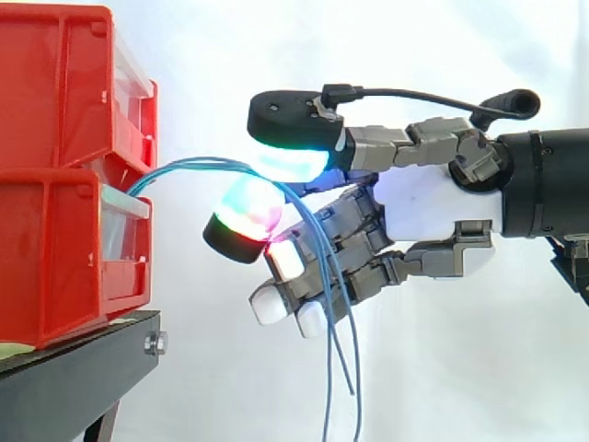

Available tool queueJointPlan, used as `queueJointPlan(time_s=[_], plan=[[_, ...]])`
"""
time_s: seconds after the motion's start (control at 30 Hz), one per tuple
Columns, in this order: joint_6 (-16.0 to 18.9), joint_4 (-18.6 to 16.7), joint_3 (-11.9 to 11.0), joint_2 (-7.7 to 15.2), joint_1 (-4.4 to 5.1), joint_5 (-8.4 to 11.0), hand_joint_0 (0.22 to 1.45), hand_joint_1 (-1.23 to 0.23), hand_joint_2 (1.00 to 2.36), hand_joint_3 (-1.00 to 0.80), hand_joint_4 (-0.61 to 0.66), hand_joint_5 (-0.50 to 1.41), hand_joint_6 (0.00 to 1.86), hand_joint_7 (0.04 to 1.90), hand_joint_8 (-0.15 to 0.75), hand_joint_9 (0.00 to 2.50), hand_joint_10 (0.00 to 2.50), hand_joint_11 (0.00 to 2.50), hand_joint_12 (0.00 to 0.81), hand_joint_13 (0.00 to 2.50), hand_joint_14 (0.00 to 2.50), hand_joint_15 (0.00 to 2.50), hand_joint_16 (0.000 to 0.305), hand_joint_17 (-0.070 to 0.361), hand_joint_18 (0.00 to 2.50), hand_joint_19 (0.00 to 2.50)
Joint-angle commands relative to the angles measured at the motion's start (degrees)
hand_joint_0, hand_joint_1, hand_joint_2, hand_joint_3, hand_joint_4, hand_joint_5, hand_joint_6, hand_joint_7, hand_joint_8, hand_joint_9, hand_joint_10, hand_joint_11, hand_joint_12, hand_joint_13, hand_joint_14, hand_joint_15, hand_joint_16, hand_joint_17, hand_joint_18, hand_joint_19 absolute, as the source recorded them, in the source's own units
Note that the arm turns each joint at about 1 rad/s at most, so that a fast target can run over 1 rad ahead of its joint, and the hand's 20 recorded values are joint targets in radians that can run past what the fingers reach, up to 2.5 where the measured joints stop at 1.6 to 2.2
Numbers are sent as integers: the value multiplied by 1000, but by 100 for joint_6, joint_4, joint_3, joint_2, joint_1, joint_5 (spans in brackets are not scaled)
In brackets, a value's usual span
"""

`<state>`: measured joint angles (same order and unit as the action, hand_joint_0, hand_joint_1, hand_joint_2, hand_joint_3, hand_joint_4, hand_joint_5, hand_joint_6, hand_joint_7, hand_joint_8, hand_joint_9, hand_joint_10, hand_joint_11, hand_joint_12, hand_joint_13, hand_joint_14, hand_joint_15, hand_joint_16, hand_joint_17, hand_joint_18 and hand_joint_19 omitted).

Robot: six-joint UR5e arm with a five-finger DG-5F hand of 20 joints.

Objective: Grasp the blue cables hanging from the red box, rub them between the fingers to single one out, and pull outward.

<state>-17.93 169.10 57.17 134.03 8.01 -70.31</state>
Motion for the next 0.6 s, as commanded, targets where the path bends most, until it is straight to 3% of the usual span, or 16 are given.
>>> queueJointPlan(time_s=[0.0,0.23,0.47,0.57], plan=[[0,0,-4,0,-2,0,614,-774,1015,-124,69,-160,881,982,327,1012,21,642,401,850,15,409,57,129,849,497],[0,0,5,0,16,0,658,-847,1019,-130,-34,-175,906,971,293,973,22,659,376,806,17,409,51,116,779,508],[35,9,5,0,25,0,697,-899,1018,-212,-30,-177,910,960,285,962,22,655,370,786,17,397,51,114,763,493],[105,88,5,0,25,0,748,-918,1015,-265,-106,-179,908,1067,283,959,20,644,371,781,15,383,50,113,753,490]])
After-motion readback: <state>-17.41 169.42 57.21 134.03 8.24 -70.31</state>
